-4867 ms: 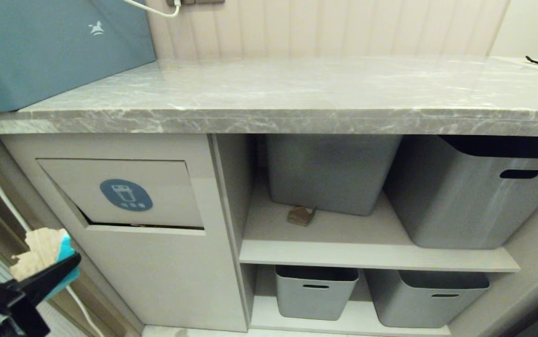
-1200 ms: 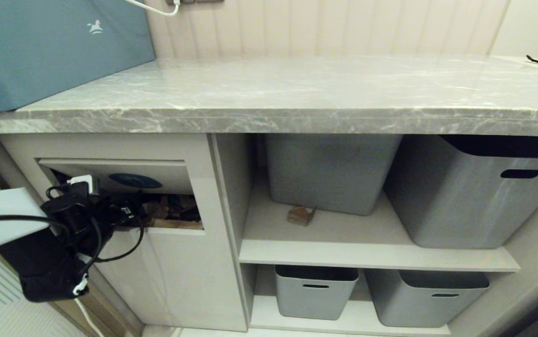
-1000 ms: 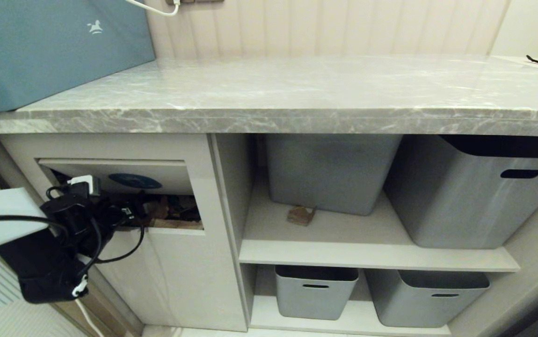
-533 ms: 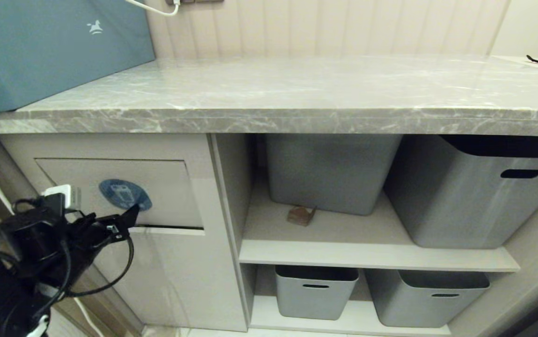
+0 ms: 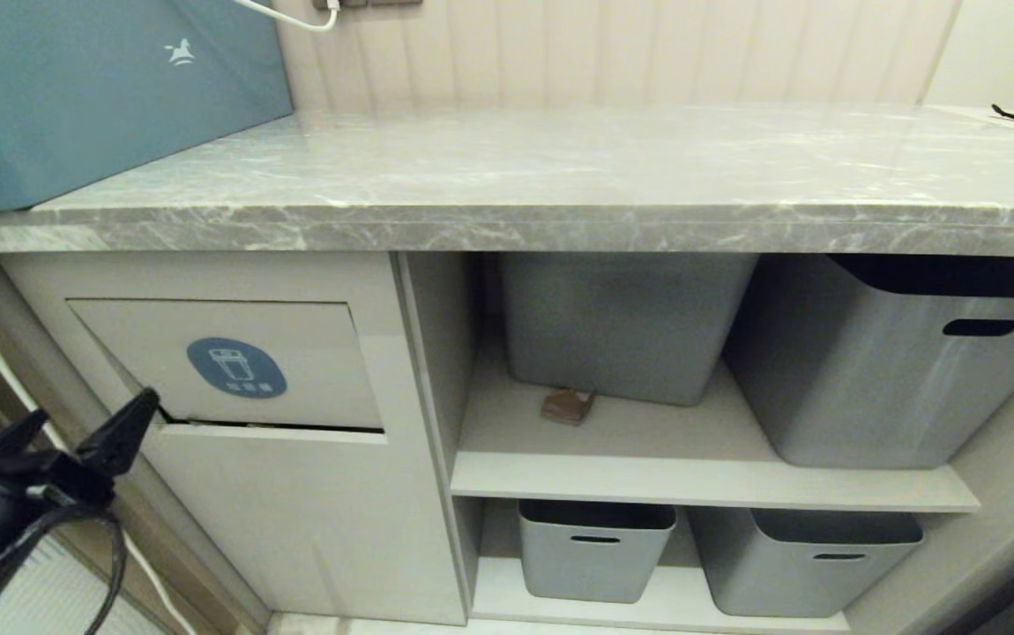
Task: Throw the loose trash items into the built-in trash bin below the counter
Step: Pick up the garbage
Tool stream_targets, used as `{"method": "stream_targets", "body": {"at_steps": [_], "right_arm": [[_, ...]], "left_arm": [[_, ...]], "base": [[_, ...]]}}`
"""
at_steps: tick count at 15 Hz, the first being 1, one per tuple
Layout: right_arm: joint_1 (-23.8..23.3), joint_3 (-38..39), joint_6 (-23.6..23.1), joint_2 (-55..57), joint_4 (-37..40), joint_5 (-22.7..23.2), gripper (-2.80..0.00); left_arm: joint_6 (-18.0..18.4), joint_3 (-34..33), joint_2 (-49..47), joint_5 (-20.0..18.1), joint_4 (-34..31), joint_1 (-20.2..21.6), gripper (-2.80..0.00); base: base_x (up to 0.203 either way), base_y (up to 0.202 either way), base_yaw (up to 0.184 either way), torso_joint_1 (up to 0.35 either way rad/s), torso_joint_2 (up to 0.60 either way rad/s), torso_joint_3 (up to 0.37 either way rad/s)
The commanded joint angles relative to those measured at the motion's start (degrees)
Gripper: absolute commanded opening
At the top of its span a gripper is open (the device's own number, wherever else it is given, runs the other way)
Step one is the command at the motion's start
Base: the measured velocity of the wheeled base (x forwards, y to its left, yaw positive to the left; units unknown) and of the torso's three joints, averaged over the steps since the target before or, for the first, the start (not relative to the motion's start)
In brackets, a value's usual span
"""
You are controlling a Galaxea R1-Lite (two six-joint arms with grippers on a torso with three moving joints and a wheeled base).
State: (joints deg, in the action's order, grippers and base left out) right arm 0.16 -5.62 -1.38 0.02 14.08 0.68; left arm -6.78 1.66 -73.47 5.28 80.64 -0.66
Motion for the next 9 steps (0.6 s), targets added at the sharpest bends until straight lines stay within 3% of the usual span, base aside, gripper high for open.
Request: {"method": "stream_targets", "body": {"at_steps": [1,3,5,8,9], "right_arm": [[0.0,0.0,0.0,0.0,0.1,0.0,-2.80],[0.0,0.0,0.0,0.0,0.1,0.0,-2.80],[0.0,0.0,0.0,0.0,0.1,0.0,-2.80],[0.0,0.0,0.0,0.0,0.1,0.0,-2.80],[0.0,0.0,0.0,0.0,0.0,0.0,-2.80]], "left_arm": [[-0.1,-0.9,16.5,-0.1,-7.7,-0.1,0.00],[-0.1,-0.6,23.9,-0.1,-20.6,0.0,0.00],[-0.3,2.7,30.8,-0.6,-37.4,1.2,0.00],[-1.2,8.7,39.8,-5.6,-56.2,2.8,0.00],[-1.3,9.1,42.2,-7.6,-58.0,3.0,0.00]], "base": [[0.000,0.000,0.000,0.000,0.00,0.000],[0.000,0.000,0.000,0.000,0.00,0.000],[0.000,0.000,0.000,0.000,0.00,0.000],[0.000,0.000,0.000,0.000,0.00,0.000],[0.000,0.000,0.000,0.000,0.00,0.000]]}}
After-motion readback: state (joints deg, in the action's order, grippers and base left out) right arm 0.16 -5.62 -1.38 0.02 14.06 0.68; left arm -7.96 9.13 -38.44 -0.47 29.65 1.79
